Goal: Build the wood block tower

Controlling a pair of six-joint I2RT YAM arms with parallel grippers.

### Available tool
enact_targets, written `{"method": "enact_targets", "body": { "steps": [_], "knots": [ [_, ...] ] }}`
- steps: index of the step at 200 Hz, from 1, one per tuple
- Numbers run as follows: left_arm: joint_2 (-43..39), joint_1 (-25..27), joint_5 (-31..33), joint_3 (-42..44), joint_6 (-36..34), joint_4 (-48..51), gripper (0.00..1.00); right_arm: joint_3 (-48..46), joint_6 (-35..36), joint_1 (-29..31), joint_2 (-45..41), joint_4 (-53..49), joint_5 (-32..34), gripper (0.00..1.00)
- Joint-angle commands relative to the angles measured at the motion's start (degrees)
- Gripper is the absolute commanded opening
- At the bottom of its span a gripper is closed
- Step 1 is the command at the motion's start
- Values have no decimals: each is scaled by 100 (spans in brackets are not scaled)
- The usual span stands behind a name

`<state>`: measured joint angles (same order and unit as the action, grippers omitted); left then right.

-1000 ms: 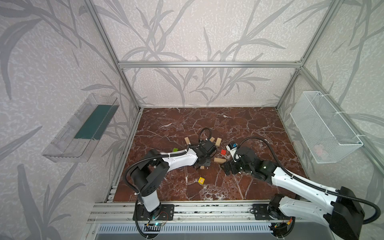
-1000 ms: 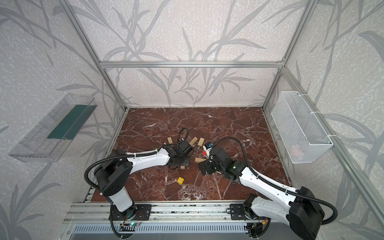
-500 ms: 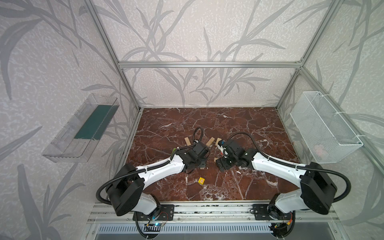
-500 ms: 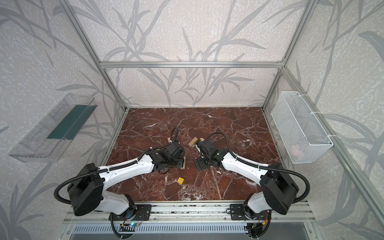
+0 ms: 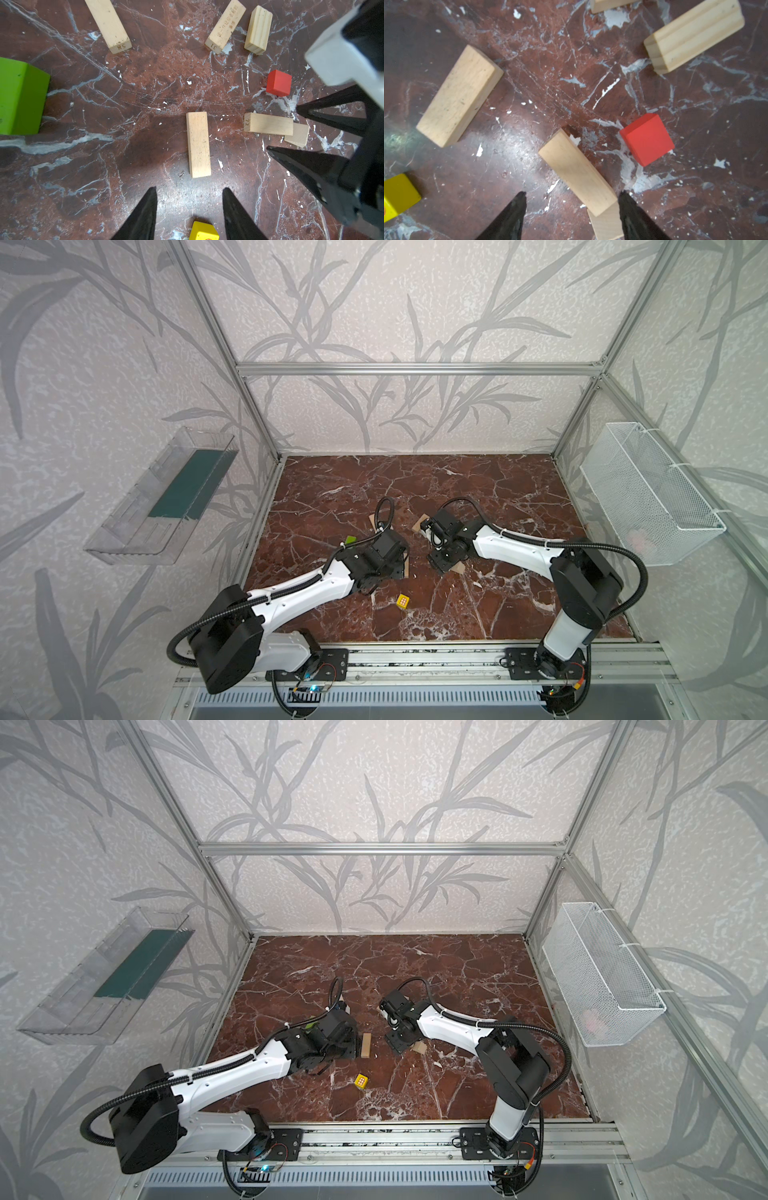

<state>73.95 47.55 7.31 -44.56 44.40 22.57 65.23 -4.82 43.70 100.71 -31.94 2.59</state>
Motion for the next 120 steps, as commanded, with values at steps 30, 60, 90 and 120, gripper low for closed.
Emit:
{"method": "enact_targets", "body": {
  "steps": [30,60,90,120],
  "knots": [
    [-258,-35,68,241,187,-180,51,291,312,-41,342,-347,70,65],
    [-338,-44,70,282,192,-166,52,375,379,-59,477,-365,59,61],
    [-384,-53,96,284,196,-133,52,455,427,-65,598,-403,85,56],
    [-403,-62,112,274,192,-105,52,506,480,-71,654,-402,22,49]
  ]
}}
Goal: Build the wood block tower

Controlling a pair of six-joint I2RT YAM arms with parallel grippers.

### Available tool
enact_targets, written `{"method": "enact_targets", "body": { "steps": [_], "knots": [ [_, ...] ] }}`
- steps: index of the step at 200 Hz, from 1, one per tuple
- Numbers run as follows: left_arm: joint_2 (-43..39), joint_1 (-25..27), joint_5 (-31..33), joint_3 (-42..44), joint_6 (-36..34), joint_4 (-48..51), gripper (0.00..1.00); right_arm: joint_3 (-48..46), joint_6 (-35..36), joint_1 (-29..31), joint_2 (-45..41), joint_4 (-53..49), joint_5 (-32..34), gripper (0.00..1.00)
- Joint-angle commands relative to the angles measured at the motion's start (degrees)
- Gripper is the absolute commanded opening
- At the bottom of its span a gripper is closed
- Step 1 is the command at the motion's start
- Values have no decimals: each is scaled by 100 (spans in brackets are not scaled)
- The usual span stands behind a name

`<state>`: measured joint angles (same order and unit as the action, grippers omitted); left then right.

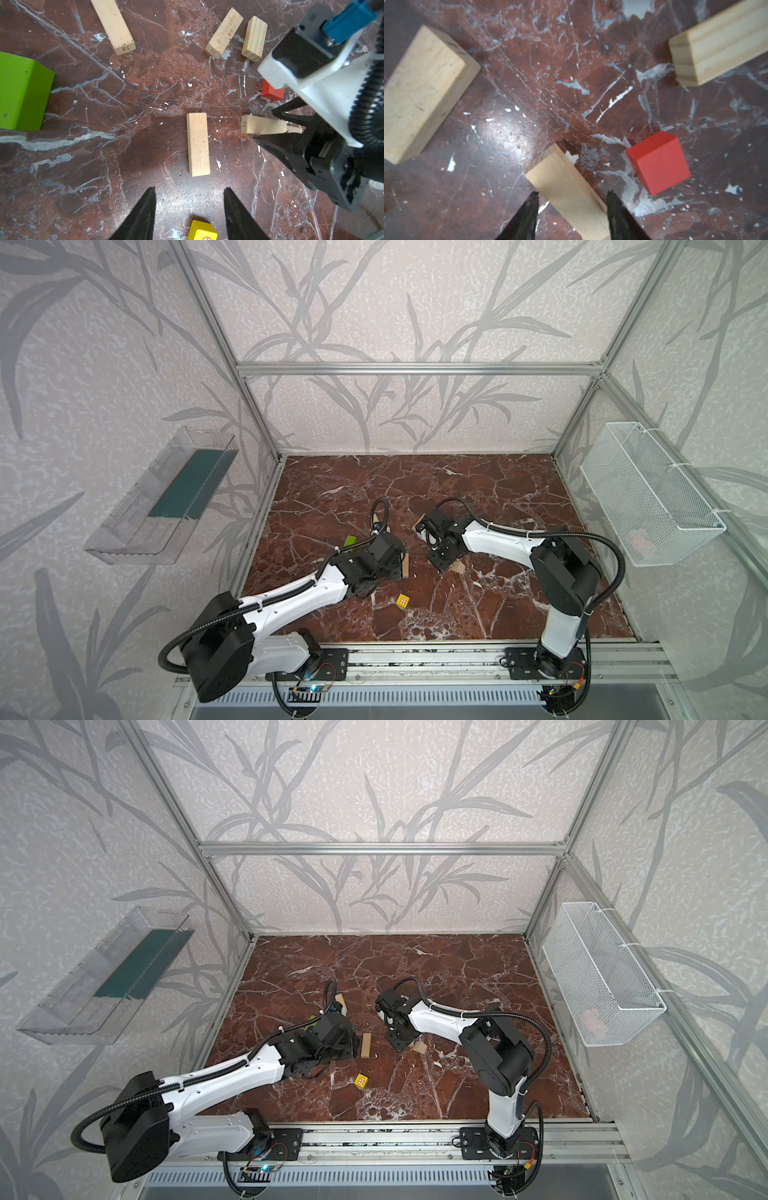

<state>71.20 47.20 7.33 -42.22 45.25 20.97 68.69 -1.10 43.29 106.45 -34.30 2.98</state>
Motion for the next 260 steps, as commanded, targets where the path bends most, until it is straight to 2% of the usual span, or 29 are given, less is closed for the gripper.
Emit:
{"method": "enact_targets", "body": {
  "steps": [1,71,109,130,164,210,260],
  "knots": [
    [-135,-27,114,48,106,51,52,162,109,-30,82,-169,-17,49],
    [-187,-70,148,89,149,43,52,256,81,-48,234,-248,-128,34],
    [-225,-129,119,147,177,-4,52,245,-227,-48,194,-269,-236,30],
    [-271,-237,-22,205,177,-95,52,211,-611,-40,150,-202,-439,30],
    [-386,-423,-190,258,124,-84,52,155,-1641,-40,12,-47,-561,29],
    [-518,-597,-404,384,142,-92,52,150,-3020,115,-28,3,-342,27],
    [-576,-641,-476,433,142,-52,52,93,-3906,381,61,359,-176,24]
  ]
}}
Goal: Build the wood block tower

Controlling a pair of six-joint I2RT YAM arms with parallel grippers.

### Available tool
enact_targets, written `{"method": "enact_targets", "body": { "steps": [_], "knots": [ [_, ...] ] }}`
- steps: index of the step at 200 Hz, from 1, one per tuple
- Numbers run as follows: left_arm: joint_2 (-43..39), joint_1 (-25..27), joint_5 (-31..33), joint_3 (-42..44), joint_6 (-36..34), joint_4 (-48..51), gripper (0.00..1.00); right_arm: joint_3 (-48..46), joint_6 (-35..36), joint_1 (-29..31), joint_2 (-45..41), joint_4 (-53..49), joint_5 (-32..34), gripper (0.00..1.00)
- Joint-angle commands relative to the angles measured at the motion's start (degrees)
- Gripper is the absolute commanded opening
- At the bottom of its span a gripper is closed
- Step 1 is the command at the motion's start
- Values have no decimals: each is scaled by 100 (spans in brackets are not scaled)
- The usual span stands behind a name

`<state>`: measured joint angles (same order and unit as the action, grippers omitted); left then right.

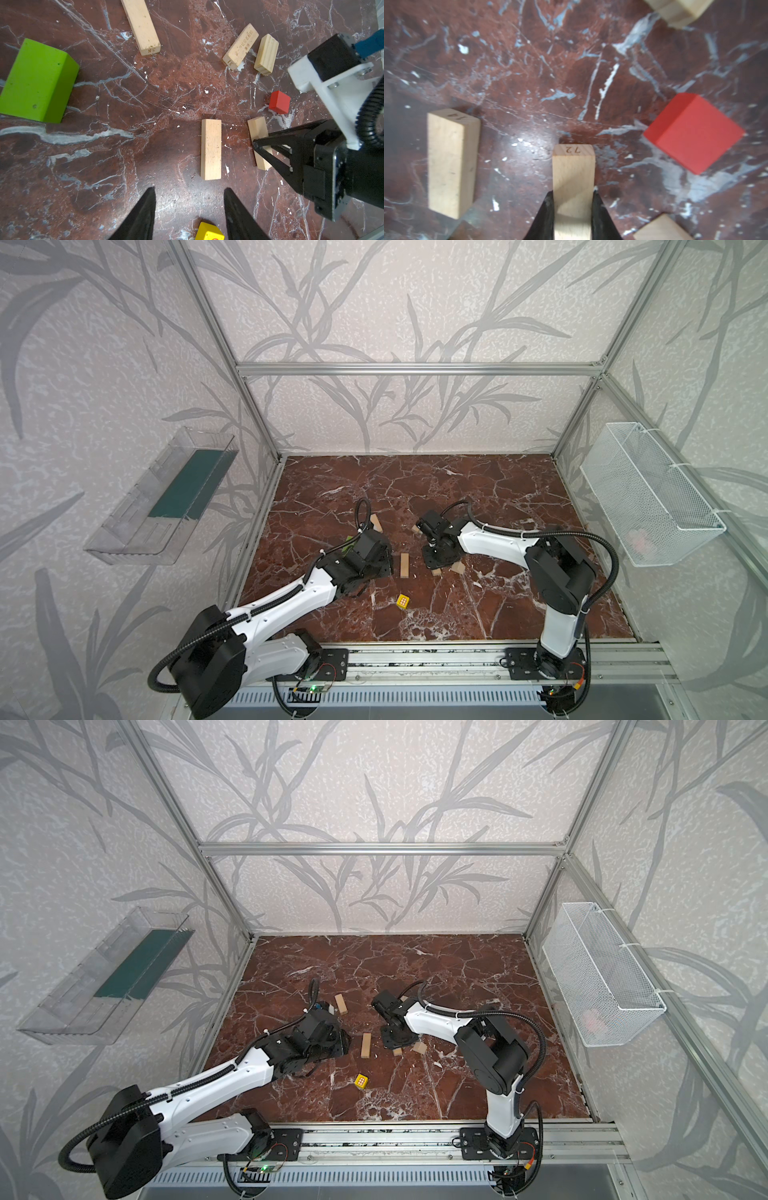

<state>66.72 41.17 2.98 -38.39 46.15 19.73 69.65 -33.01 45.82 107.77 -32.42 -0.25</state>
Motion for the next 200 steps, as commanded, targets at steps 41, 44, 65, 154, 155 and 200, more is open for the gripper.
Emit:
{"method": "enact_targets", "body": {
  "steps": [41,44,65,154,155,200],
  "knots": [
    [-207,-47,-61,140,78,5,52,91,-1132,252,108,373,264,24],
    [-210,-47,-69,144,78,-3,52,92,-1136,258,112,376,263,24],
    [-243,-56,-61,147,78,27,52,216,-1241,337,254,366,304,25],
    [-256,-65,-157,113,30,40,52,168,-1459,422,45,442,429,43],
    [-256,-65,-162,113,28,36,52,161,-1465,425,35,445,429,43],
    [8,-65,-347,-21,-31,-90,52,-285,-1169,283,-802,615,190,43]
  ]
}}
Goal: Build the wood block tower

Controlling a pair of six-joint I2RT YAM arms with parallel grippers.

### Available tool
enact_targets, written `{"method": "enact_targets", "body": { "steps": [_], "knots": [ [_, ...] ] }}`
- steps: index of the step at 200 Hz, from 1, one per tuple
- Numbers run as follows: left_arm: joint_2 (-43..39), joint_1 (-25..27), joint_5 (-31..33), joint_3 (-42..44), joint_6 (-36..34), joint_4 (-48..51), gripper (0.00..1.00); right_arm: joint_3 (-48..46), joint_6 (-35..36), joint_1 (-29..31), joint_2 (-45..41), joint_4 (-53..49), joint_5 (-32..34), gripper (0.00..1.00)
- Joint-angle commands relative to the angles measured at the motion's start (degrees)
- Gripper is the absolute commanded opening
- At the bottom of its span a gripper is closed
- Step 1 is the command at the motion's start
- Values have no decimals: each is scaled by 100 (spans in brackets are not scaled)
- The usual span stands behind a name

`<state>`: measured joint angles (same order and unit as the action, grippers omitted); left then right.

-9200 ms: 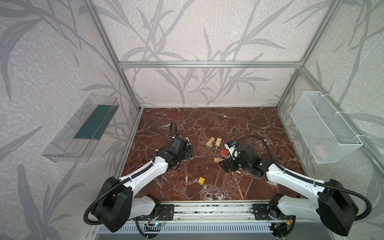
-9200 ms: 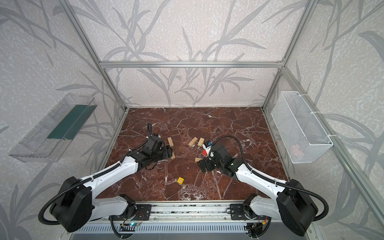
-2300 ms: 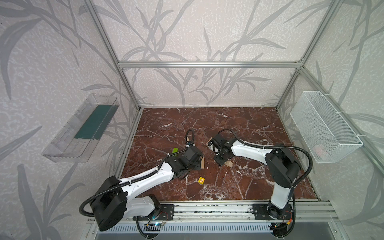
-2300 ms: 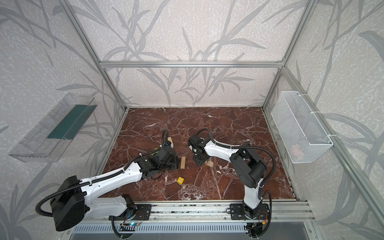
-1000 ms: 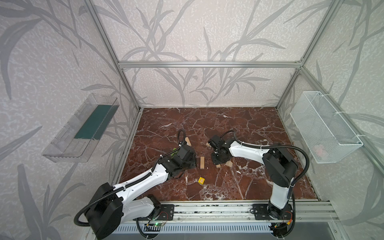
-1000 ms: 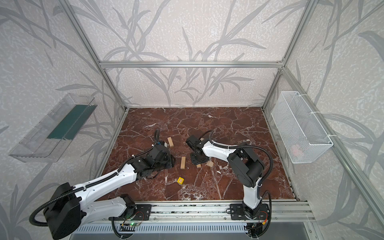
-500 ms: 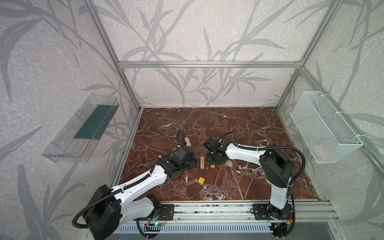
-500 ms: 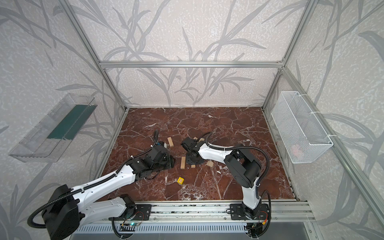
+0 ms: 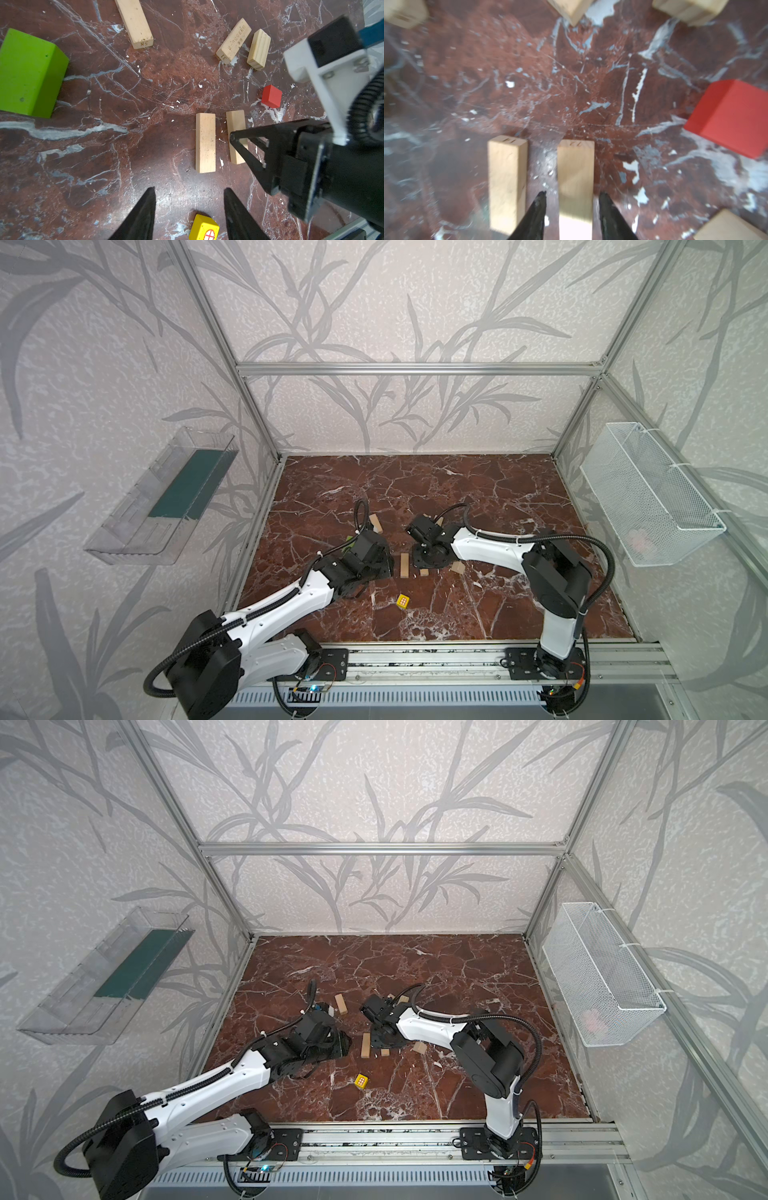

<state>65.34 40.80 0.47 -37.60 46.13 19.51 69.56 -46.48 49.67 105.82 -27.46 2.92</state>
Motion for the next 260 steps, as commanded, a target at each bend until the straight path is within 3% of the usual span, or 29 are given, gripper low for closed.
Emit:
{"method": "enact_targets", "body": {
  "steps": [1,24,59,109,260],
  "knots": [
    [150,-28,-98,-103,-31,-73,52,-298,189,-117,-629,141,-152,43],
    [276,-28,-160,-164,-60,-168,52,-915,507,-478,-1027,823,-1052,43],
    [520,-28,-267,-205,-34,-425,51,-1442,844,-777,-1143,1606,-1775,42],
    [795,-28,-344,-254,38,-676,50,-1685,732,-931,-916,2061,-1880,34],
    [1016,-37,-263,-291,28,-578,50,-2008,276,-802,-548,2727,-1976,22]
  ]
}}
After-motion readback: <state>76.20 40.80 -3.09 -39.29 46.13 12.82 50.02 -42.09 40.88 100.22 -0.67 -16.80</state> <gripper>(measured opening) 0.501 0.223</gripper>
